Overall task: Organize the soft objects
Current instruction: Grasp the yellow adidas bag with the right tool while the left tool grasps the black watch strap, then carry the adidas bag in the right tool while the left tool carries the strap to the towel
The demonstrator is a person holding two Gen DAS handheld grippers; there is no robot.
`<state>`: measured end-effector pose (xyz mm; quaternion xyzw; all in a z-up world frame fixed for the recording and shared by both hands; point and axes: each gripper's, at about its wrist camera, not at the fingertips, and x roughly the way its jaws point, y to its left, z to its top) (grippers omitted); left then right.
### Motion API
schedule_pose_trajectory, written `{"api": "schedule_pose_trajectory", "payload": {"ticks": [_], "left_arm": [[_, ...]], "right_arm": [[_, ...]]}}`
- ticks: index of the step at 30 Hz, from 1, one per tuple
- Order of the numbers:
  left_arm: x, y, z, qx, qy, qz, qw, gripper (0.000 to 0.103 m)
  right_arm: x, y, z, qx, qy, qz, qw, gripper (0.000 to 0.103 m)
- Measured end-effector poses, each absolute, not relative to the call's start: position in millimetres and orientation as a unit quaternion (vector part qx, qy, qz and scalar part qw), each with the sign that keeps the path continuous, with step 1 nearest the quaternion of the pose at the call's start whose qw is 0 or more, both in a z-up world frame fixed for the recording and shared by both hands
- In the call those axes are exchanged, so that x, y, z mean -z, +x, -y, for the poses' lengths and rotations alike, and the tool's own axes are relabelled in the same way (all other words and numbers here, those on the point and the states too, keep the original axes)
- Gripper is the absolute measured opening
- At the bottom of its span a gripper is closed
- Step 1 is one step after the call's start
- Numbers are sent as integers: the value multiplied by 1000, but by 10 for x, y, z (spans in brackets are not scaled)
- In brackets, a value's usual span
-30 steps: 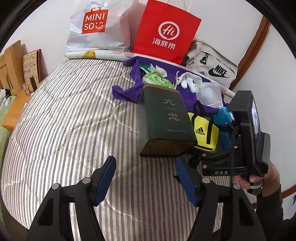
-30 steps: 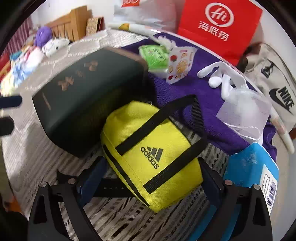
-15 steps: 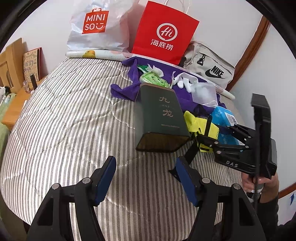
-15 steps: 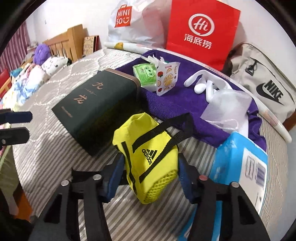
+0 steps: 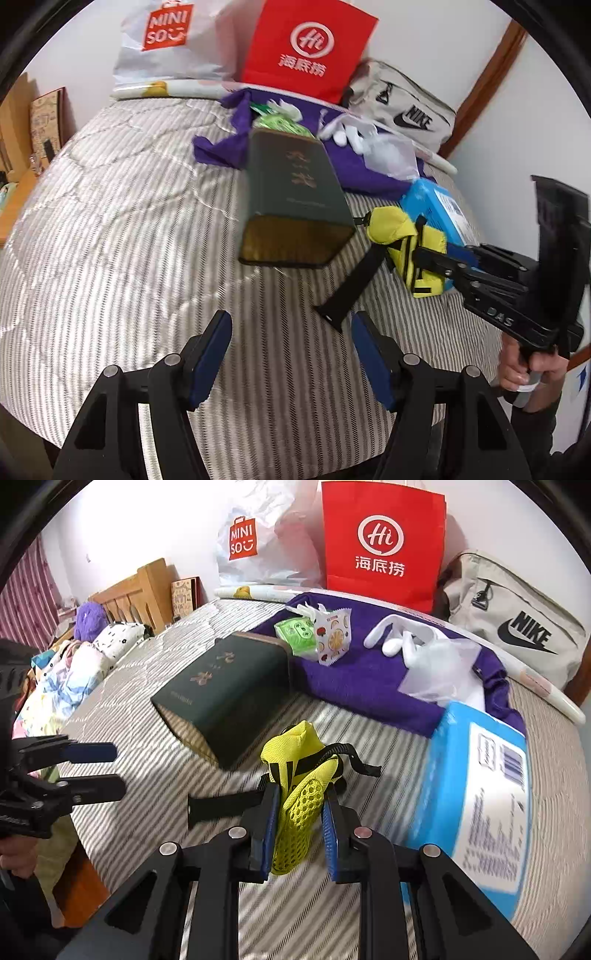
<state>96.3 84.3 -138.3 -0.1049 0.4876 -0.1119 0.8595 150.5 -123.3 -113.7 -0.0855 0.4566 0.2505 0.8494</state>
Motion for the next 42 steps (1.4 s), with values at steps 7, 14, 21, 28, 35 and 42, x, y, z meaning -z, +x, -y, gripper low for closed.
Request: {"api": "schedule_pose_trajectory", "payload": {"ticks": [7, 14, 21, 28, 35, 42], "left_arm": [[1519, 1004, -521, 150, -63, -481, 862, 65], [1660, 1060, -217, 144, 14, -462, 875, 60], [1724, 1096, -59, 127, 66, -445, 884, 37], [1701, 968, -46, 150, 63, -467, 869, 24], [1710, 1163, 54, 159, 52, -485, 859, 38], [1739, 1159, 222, 158, 87, -468, 865, 20]], "right_arm": [[976, 1148, 1508, -248, -63, -445, 858, 22], [1020, 824, 1779, -244, -40, -447, 860, 22], [1151, 679, 2078, -229, -2, -454, 861, 22], [1246, 695, 2201, -225, 13, -456, 861, 22], [1318, 727, 2274, -231, 31, -458, 858, 22], [1380, 711, 2373, -233, 49, -459, 856, 23]]}}
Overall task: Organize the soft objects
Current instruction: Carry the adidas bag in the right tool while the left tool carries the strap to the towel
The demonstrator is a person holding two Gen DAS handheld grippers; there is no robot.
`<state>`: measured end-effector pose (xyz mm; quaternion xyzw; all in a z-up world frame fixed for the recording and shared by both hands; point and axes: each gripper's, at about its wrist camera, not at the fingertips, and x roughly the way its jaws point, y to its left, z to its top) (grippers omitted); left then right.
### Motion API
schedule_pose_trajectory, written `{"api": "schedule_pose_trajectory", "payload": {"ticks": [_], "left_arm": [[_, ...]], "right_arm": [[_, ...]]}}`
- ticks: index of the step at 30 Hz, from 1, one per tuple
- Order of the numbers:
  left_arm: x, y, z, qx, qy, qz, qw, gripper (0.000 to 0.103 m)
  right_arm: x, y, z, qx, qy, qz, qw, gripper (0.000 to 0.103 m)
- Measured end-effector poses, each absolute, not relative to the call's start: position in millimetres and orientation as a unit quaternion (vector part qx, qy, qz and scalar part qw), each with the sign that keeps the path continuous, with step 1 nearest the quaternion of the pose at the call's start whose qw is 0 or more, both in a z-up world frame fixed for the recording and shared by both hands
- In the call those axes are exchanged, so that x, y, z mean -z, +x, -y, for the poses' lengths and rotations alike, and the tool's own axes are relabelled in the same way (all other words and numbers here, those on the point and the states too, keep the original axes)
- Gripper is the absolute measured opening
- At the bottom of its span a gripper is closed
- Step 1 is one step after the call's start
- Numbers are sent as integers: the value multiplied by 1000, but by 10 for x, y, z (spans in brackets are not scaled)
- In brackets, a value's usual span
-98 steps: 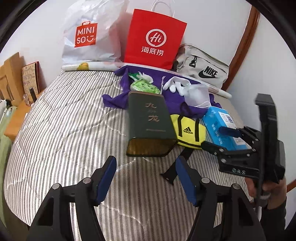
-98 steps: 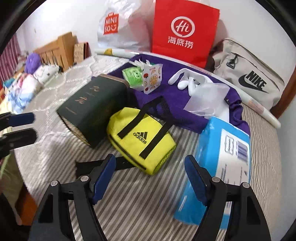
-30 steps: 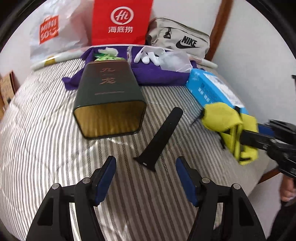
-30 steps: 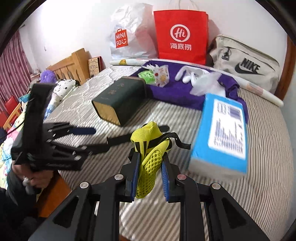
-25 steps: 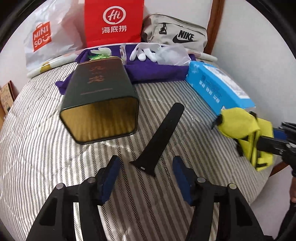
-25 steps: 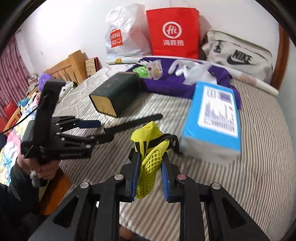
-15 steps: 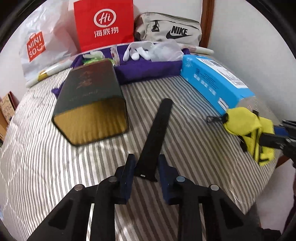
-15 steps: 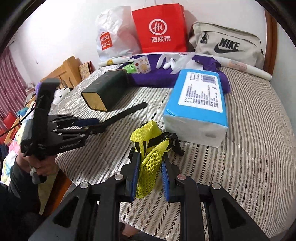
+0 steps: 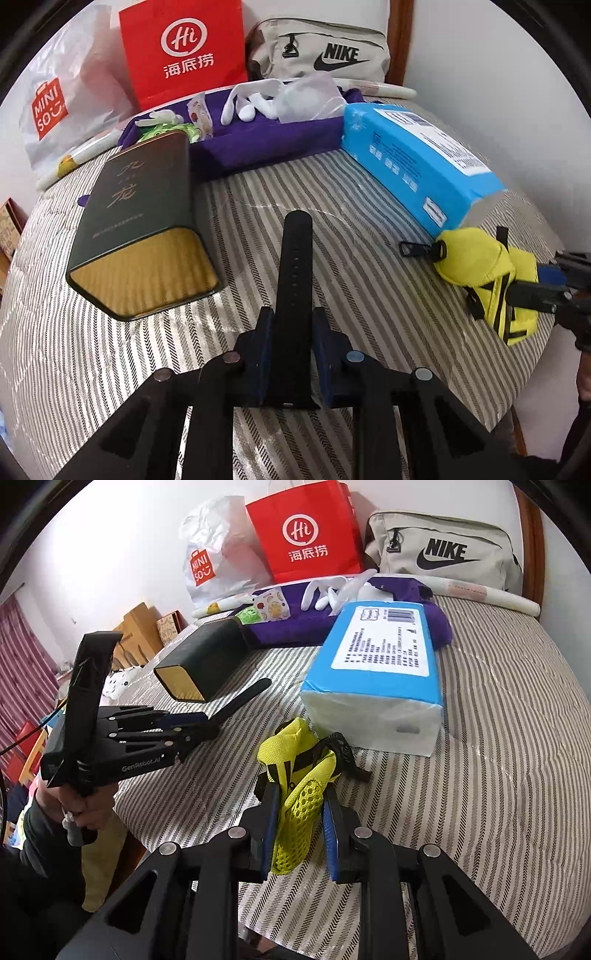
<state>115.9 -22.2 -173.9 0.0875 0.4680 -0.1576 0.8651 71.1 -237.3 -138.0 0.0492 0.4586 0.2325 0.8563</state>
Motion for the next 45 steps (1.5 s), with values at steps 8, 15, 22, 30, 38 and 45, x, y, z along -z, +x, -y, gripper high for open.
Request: {"api": "schedule_pose_trajectory", "payload": {"ticks": [8, 15, 22, 30, 38, 45], "left_arm": [[1739, 1322, 320, 156, 81, -473, 863, 35], [1740, 1304, 367, 159, 81, -466, 866, 19], [1564, 1091, 212, 162, 53, -457, 873, 19], [1404, 840, -33, 153, 23, -445, 882, 19], [1416, 652, -371, 121, -5, -449, 885, 19], [1449, 596, -625, 99, -29, -453, 886, 19]], "right_arm": [[1394, 696, 2385, -237, 49, -458, 856, 23], [1425, 712, 2414, -239, 67, -458, 854, 22], [1301, 619, 2404, -241, 63, -448, 859, 20], [1183, 515, 2451, -223, 55, -443, 867, 20], [1165, 465, 2580, -199, 57, -445, 871, 20], [1134, 464, 2663, -186, 61, -444, 874, 20]]}}
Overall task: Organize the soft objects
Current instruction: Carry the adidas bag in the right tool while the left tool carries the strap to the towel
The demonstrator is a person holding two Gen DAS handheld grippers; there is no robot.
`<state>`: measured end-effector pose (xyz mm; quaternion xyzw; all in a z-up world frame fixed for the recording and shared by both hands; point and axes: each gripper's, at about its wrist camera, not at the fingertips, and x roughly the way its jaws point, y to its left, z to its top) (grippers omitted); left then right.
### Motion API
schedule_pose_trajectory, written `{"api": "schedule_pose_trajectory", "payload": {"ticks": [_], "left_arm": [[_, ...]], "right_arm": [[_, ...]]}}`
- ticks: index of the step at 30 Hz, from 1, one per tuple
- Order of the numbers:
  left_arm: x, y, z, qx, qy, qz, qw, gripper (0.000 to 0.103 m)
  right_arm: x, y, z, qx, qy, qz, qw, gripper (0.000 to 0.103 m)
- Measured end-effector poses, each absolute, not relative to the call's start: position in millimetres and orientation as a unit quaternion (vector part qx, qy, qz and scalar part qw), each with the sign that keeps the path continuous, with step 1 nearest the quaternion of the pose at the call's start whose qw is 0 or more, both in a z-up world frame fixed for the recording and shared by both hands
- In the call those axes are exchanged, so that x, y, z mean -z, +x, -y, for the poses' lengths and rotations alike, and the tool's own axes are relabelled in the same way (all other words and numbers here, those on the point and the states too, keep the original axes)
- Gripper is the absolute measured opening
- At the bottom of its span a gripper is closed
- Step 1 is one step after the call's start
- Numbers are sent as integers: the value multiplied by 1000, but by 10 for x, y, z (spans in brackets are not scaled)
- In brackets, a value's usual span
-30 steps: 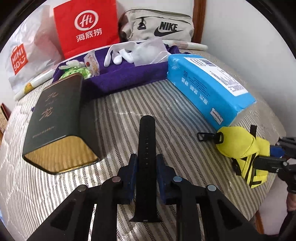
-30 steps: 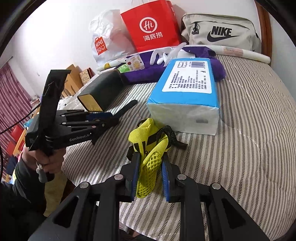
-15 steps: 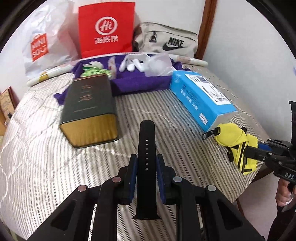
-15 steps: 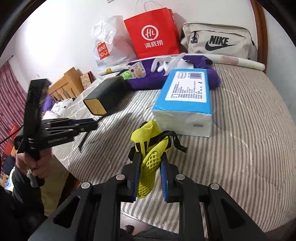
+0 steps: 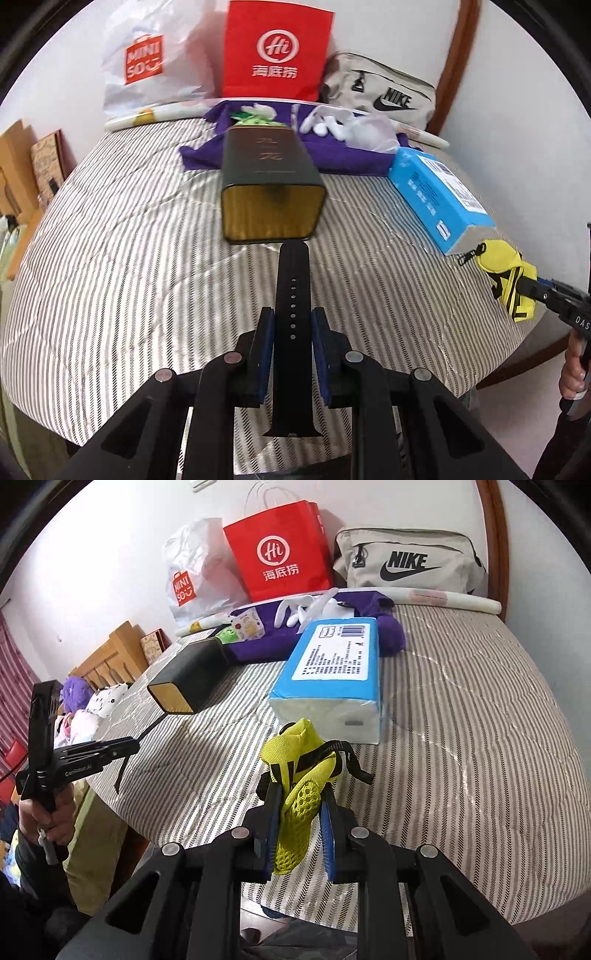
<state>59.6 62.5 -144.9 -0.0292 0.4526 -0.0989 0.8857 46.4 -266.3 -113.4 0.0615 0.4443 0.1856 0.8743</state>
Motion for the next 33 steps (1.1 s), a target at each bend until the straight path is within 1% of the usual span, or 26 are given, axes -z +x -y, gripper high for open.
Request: {"api": "schedule_pose_trajectory", "payload": {"ticks": [8, 18, 25, 33], "left_arm": [[1258, 555, -739, 106, -50, -437, 892, 19], [870, 599, -800, 108, -63, -407, 905, 19], [641, 846, -840, 101, -68, -395, 910, 20], [510, 1276, -816, 95, -65, -391, 913, 20]], "right_arm": [[1105, 484, 2652, -179, 68, -450, 872, 20], [704, 555, 2513, -201, 58, -418, 884, 20], [477, 865, 2415, -210, 45, -400, 891, 20], [344, 1395, 2295, -217, 33, -394, 893, 20]]}}
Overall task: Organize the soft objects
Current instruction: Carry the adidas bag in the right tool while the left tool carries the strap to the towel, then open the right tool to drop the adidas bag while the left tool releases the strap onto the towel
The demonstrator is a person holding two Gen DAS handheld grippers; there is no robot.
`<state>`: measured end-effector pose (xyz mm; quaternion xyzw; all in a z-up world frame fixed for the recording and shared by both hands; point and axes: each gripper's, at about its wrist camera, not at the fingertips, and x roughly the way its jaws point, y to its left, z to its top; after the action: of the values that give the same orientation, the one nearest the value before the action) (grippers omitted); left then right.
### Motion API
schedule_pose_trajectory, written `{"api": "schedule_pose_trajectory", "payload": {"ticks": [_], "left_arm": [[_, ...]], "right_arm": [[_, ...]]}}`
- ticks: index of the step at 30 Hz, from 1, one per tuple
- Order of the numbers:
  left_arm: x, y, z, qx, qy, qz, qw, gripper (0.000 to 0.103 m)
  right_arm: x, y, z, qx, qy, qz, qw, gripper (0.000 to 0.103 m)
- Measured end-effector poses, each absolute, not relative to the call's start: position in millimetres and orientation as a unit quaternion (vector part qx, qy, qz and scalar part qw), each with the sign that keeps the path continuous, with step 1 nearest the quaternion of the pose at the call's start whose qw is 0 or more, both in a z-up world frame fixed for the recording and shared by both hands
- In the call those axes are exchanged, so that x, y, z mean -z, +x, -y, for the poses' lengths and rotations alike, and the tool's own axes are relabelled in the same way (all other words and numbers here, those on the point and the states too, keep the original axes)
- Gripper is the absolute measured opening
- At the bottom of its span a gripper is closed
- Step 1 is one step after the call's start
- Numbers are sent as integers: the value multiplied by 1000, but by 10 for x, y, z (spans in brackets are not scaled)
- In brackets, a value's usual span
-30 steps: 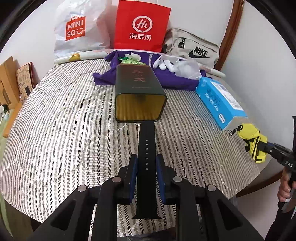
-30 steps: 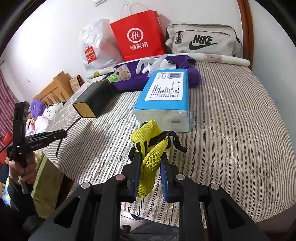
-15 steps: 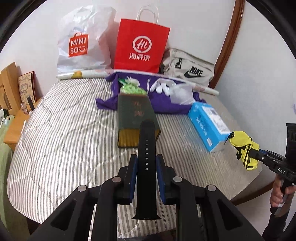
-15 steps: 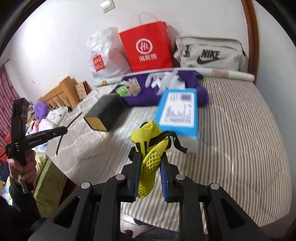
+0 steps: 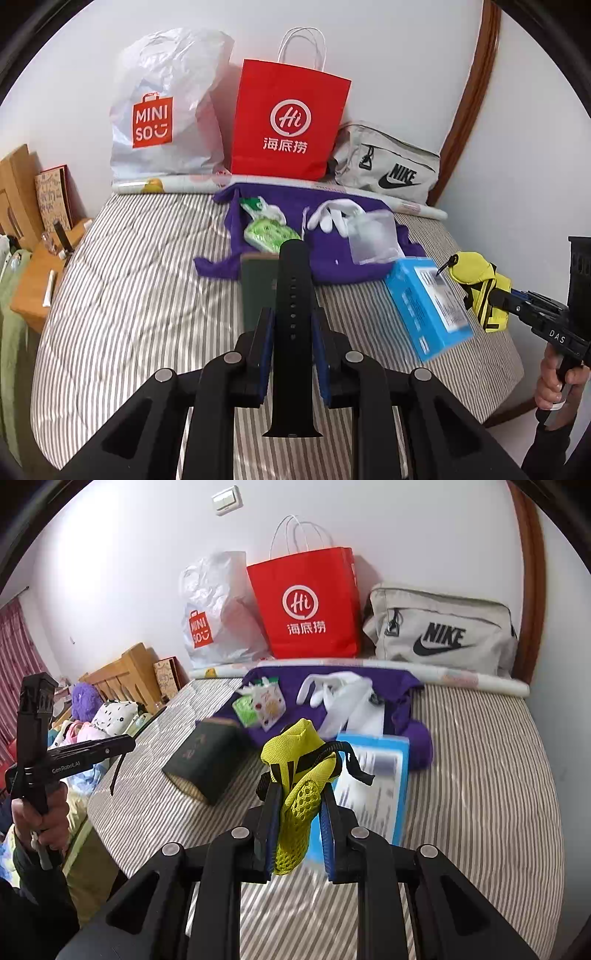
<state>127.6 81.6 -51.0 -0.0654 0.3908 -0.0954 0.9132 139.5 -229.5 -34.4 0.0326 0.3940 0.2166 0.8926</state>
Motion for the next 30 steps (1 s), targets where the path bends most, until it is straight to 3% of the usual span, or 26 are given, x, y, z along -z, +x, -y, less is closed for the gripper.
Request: {"api": "schedule_pose_trajectory", "payload": {"ticks": [14, 30], "left_arm": [[420, 2222, -804, 95, -95, -386, 913, 20], [775, 3234, -637, 96, -90, -445, 886, 20]], "right_arm": [[296, 2487, 2168, -212, 33, -394, 894, 20], [795, 3547, 2028, -181, -3, -444, 878, 21]]}}
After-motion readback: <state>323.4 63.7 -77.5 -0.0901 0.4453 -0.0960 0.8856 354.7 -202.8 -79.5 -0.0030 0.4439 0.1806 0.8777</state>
